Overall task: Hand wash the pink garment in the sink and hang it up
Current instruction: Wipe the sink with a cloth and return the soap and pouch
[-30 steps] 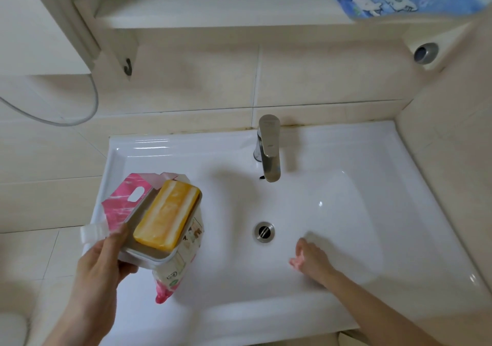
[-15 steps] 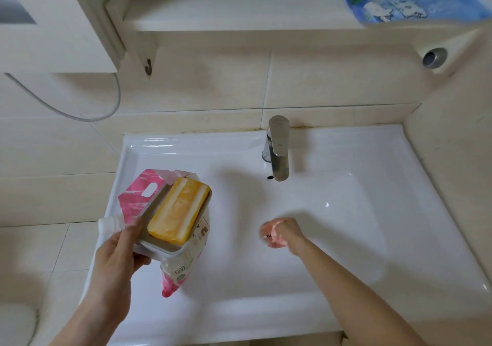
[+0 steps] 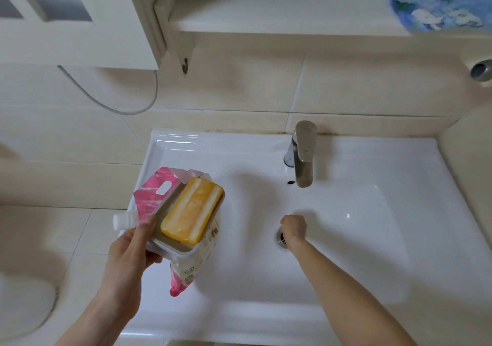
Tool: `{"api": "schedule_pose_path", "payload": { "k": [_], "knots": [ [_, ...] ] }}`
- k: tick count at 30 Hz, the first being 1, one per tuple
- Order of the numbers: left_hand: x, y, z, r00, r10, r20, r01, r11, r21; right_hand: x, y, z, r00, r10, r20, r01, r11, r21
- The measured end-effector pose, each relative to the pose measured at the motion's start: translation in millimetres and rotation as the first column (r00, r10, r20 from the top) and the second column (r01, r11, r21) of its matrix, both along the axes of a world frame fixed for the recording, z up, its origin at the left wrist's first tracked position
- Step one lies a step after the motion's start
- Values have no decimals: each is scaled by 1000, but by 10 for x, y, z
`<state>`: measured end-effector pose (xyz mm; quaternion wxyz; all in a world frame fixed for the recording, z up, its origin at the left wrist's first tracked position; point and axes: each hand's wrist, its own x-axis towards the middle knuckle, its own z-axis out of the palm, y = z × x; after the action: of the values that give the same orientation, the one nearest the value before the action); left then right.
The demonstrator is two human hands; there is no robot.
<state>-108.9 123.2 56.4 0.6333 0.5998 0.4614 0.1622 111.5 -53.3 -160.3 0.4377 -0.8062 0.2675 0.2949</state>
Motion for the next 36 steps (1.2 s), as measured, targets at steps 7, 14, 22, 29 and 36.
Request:
{"api": "schedule_pose_path", "payload": {
  "k": [7,14,22,29,36],
  "knots": [
    [-13,26,-4,1000,-6,-22,5,1000,-7,-50,-13,63,982,179,62,-176,983,-45],
    [17,1,-3,1000,-30,-4,30,1000,-6,-23,-206,255,997,29,-66,-14,976,216],
    [25,-25,6,997,-69,17,69,998,-6,155,-1018,573,849,524,63,-528,843,101],
    [42,-98,16,993,-113,15,114,993,-15,248,-1529,719,898,399,186,-389,917,-85],
    [79,-152,-9,993,-119,4,119,993,-21,318,-1662,1011,672,722,161,-540,628,-561]
  ]
}}
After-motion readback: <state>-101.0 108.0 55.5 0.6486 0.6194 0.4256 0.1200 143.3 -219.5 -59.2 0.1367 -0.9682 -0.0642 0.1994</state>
